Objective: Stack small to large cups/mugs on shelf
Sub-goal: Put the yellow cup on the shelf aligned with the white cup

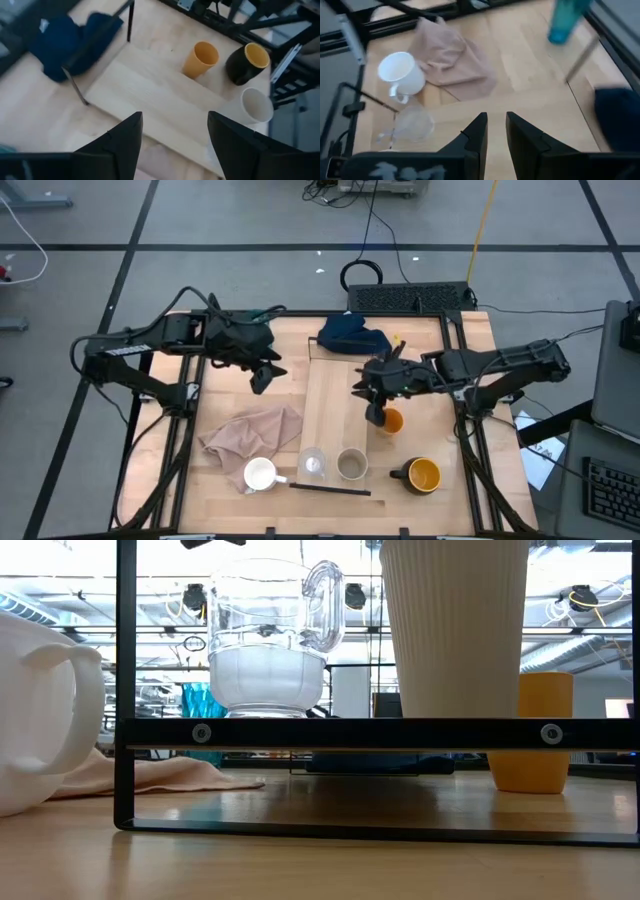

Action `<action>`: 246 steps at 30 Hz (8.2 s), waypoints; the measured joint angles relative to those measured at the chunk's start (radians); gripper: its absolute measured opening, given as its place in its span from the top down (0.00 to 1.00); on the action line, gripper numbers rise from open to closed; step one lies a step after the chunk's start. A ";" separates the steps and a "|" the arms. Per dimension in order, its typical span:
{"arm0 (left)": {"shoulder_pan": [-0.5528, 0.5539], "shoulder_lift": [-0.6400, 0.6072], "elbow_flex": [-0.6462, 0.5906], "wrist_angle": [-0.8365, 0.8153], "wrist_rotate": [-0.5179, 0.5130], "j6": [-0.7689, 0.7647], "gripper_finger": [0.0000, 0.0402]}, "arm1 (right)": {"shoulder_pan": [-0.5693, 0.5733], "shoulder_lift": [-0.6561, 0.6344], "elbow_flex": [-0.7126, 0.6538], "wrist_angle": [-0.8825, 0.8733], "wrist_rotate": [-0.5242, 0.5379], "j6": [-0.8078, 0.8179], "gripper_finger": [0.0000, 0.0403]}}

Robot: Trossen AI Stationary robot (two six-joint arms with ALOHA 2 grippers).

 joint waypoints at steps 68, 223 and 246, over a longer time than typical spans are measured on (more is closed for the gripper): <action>0.003 -0.017 0.000 0.021 -0.039 0.190 0.44 | -0.086 -0.011 -0.250 -0.314 -0.224 0.161 0.85; -0.004 -0.017 0.000 0.054 -0.020 0.160 0.44 | -0.093 0.420 0.285 -0.525 -0.382 0.057 1.00; -0.004 -0.017 0.000 0.053 -0.020 0.164 0.44 | -0.126 0.418 0.285 -0.526 -0.361 0.037 1.00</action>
